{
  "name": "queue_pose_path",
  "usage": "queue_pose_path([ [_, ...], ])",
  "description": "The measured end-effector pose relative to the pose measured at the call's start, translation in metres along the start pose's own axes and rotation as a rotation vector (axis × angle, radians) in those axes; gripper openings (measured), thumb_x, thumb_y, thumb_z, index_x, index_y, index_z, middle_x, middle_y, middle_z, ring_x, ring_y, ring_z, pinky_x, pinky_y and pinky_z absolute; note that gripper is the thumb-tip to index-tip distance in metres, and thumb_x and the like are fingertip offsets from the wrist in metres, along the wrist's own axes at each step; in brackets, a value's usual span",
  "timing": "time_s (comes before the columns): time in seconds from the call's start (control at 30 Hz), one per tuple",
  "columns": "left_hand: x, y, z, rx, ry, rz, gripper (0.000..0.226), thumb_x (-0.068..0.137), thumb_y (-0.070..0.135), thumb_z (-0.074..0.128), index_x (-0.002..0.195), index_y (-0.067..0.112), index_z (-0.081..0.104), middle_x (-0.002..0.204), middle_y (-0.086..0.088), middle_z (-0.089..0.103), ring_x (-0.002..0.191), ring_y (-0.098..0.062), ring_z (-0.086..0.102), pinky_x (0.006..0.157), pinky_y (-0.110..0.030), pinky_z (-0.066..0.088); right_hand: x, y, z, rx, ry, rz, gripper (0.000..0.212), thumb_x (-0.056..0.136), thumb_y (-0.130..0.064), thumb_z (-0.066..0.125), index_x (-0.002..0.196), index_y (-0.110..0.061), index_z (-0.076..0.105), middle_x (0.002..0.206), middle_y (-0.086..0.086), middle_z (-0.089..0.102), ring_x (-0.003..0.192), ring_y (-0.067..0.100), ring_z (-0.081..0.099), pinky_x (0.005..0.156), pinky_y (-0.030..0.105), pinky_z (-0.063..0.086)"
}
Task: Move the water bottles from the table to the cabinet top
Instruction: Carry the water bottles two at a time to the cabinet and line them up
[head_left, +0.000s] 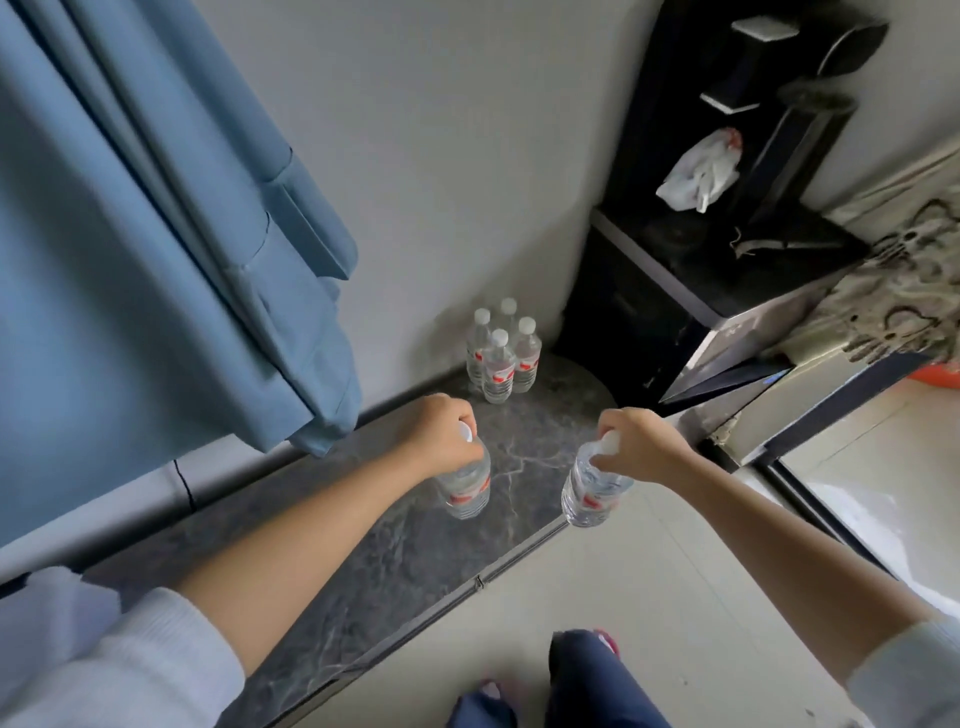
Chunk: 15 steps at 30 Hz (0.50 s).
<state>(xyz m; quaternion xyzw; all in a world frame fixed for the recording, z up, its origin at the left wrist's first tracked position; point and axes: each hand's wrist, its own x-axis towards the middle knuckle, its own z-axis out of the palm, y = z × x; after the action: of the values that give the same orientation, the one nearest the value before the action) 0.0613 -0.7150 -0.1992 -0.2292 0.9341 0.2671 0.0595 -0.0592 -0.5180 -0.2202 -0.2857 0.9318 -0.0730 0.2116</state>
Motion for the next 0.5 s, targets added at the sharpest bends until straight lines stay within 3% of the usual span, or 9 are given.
queue_pose_path([
  [0.1, 0.03, 0.005, 0.014, -0.026, 0.003, -0.049, 0.02, 0.077, 0.014, 0.066, 0.095, 0.007, 0.07, 0.11, -0.009, 0.065, 0.103, -0.024, 0.06, 0.07, -0.02, 0.035, 0.038, 0.008, -0.005, 0.009, -0.012, 0.003, 0.021, 0.077, -0.024, 0.065, 0.081, -0.018, 0.045, 0.087, 0.0, 0.049, 0.08, 0.019, 0.046, 0.057, 0.025, 0.035],
  [0.23, 0.077, 0.014, 0.037, -0.08, -0.029, -0.147, 0.019, 0.073, 0.013, 0.068, 0.091, 0.007, 0.07, 0.107, -0.01, 0.066, 0.102, -0.026, 0.061, 0.083, -0.028, 0.046, 0.092, 0.025, -0.009, 0.044, -0.042, -0.008, 0.018, 0.075, -0.02, 0.062, 0.08, -0.016, 0.045, 0.086, 0.001, 0.05, 0.077, 0.019, 0.047, 0.049, 0.022, 0.03],
  [0.37, 0.121, 0.033, 0.06, -0.091, -0.049, -0.279, 0.022, 0.077, 0.017, 0.065, 0.098, 0.01, 0.068, 0.104, -0.004, 0.061, 0.105, -0.024, 0.06, 0.073, -0.021, 0.036, 0.144, 0.045, -0.014, 0.064, -0.146, -0.063, 0.019, 0.074, -0.014, 0.061, 0.081, -0.013, 0.043, 0.088, 0.001, 0.047, 0.078, 0.02, 0.045, 0.05, 0.022, 0.029],
  [0.5, 0.164, 0.053, 0.083, -0.089, -0.033, -0.424, 0.019, 0.079, 0.018, 0.062, 0.097, 0.014, 0.057, 0.116, -0.007, 0.06, 0.108, -0.024, 0.057, 0.081, -0.027, 0.042, 0.194, 0.062, -0.014, 0.071, -0.243, -0.102, 0.023, 0.074, -0.014, 0.062, 0.084, -0.014, 0.041, 0.091, 0.0, 0.045, 0.079, 0.019, 0.045, 0.053, 0.022, 0.03],
])
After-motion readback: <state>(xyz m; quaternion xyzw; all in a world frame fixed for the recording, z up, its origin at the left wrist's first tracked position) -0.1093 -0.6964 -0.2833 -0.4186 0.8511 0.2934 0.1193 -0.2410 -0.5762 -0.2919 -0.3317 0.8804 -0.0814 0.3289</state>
